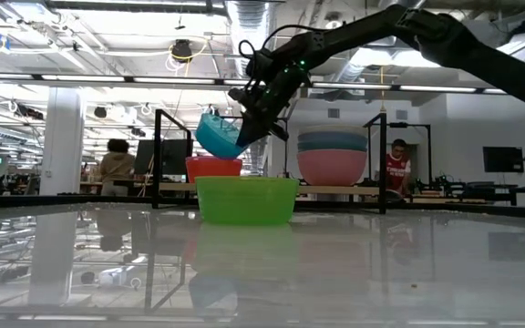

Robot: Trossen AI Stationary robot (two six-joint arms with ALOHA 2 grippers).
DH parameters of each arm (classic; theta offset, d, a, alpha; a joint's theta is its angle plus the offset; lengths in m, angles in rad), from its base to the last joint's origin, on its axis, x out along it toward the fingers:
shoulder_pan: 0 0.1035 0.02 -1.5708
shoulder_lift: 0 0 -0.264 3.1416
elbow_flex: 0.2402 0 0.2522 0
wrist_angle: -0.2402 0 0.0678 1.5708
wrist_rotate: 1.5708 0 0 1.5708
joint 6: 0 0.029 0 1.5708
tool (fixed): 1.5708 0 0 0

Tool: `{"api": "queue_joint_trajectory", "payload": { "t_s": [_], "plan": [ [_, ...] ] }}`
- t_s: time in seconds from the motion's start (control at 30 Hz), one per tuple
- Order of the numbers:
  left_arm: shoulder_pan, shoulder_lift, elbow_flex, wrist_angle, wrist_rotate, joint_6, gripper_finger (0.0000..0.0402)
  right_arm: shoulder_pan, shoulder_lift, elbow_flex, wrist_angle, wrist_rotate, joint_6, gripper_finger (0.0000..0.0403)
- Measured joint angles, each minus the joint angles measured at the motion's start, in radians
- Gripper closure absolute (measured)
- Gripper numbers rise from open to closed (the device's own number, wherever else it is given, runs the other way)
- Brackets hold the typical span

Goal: Place and stack bowls onto a shelf
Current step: Stack the light blue bowl into the light pink bowl on the shelf

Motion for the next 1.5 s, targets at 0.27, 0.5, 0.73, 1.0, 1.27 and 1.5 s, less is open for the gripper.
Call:
{"api": "queue_joint_trajectory", "payload": {
  "t_s": [0.27,0.5,0.73,1.0,1.27,1.5],
  "plan": [
    [0.002,0.0,0.0,0.002,-0.002,-0.001,0.0093,0.01,0.049,-0.002,0.017,-0.002,0.012,0.037],
    [0.002,0.0,0.0,0.004,-0.002,-0.01,0.0093,0.013,0.05,-0.001,0.049,0.004,0.025,0.0363],
    [0.002,0.0,0.0,0.004,-0.003,-0.011,0.0093,0.006,0.042,0.0,0.018,0.001,0.054,0.0341],
    [0.002,0.0,0.0,0.004,-0.003,-0.011,0.0093,0.008,0.042,0.0,-0.035,-0.002,0.056,0.0294],
    [0.002,0.0,0.0,0.004,-0.002,-0.011,0.0093,0.005,0.01,0.021,-0.06,-0.048,0.057,0.023],
    [0.002,0.0,0.0,-0.004,0.007,-0.011,0.0093,0.003,-0.085,0.02,-0.033,-0.014,-0.011,0.0234]
  ]
}}
